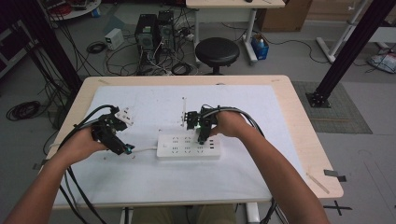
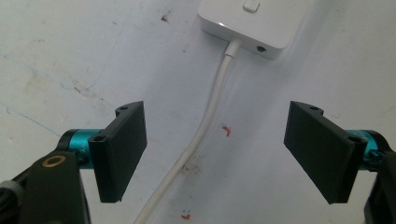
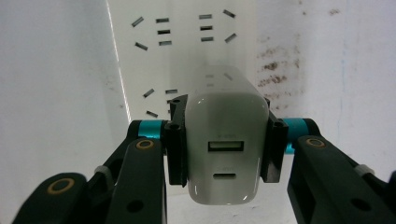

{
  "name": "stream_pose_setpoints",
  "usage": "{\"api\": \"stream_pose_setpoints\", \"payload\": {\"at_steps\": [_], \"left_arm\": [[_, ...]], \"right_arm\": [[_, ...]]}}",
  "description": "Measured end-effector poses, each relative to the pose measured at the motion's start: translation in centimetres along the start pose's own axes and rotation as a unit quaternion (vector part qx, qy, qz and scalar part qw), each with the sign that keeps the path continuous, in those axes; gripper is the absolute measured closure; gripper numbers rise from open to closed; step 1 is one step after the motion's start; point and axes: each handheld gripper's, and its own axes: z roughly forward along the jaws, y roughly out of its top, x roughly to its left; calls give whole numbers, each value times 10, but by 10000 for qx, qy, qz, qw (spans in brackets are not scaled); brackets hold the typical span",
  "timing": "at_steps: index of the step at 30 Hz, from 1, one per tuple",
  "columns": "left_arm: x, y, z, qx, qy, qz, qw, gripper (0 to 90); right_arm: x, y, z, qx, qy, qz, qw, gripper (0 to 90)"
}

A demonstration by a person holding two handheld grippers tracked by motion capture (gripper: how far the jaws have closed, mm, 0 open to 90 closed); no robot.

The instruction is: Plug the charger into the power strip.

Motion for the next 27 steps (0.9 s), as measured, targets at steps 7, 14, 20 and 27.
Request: {"api": "stream_pose_setpoints", "payload": {"at_steps": [7, 14, 20, 27], "left_arm": [[1, -2, 4, -24, -35, -32, 10000, 213], [2, -4, 6, -43, -45, -48, 10000, 213], [3, -6, 6, -24, -67, -44, 10000, 213], [2, -5, 5, -5, -59, -60, 10000, 213]], "right_arm": [[-1, 7, 3, 112, 22, -125, 9999, 620], [0, 12, 12, 252, -18, -216, 9994, 622], [-2, 11, 13, 256, 51, -103, 9996, 623], [-3, 12, 13, 308, 127, -27, 9994, 624]]}}
